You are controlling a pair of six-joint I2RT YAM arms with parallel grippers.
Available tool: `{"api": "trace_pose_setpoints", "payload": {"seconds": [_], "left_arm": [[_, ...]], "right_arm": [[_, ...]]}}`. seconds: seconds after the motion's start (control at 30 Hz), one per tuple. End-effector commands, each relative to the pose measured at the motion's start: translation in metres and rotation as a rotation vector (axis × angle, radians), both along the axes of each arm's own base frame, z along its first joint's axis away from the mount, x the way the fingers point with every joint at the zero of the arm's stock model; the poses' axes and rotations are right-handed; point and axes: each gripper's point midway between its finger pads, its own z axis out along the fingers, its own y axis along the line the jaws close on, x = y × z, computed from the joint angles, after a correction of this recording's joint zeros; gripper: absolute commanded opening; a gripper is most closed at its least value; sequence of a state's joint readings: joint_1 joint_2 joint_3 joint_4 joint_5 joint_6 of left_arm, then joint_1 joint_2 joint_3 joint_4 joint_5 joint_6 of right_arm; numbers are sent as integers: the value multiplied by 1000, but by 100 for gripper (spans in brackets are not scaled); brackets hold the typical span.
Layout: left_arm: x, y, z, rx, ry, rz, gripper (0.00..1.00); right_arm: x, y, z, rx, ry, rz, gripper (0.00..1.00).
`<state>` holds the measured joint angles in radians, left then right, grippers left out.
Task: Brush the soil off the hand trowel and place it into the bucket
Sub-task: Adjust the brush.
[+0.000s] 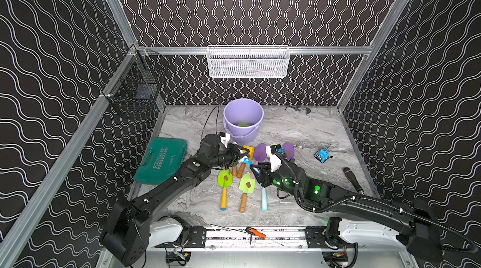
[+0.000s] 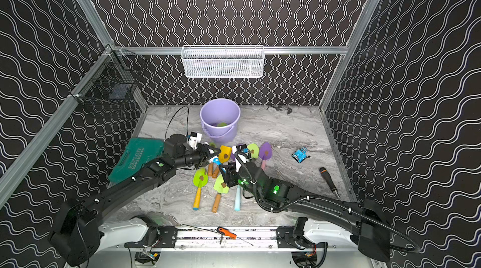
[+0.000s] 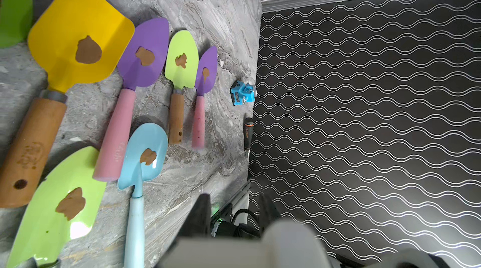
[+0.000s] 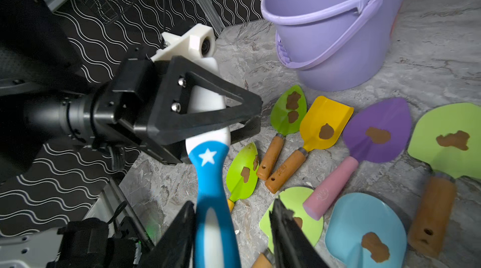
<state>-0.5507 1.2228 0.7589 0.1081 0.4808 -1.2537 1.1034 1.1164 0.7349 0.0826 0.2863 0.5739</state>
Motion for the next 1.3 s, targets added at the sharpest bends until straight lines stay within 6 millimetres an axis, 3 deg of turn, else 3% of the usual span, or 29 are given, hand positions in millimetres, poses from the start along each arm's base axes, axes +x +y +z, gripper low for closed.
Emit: {"api": "trace_pose_setpoints", "payload": {"seconds": [0.0,0.23,0.33,0.4,0.93,1.1,1.17,1.27], "left_arm": [[1,-4,9,-25,-28,-16,35],[1,-7,5,-44,-25,-28,35],[0,-9,6,-54,-29,-36,34],[0,-10,6,-58,-33,-44,34],[-3,-15,8,-57,-40,-87,33],[-3,-16,9,-53,-49,-100,34],[-3,-19,11,-45,-62,-123,38],[-3,-17,9,37,-86,-149,61]], "right_arm": [[2,9,10,11,-40,26,46],[-4,19,3,23,-19,84,48],[-6,21,6,34,-18,96,43],[-6,20,8,34,-19,96,34],[-4,26,10,43,-36,114,22],[-6,29,5,44,-14,143,4],[-7,30,2,53,2,155,0],[-8,27,-1,74,24,159,0]]}}
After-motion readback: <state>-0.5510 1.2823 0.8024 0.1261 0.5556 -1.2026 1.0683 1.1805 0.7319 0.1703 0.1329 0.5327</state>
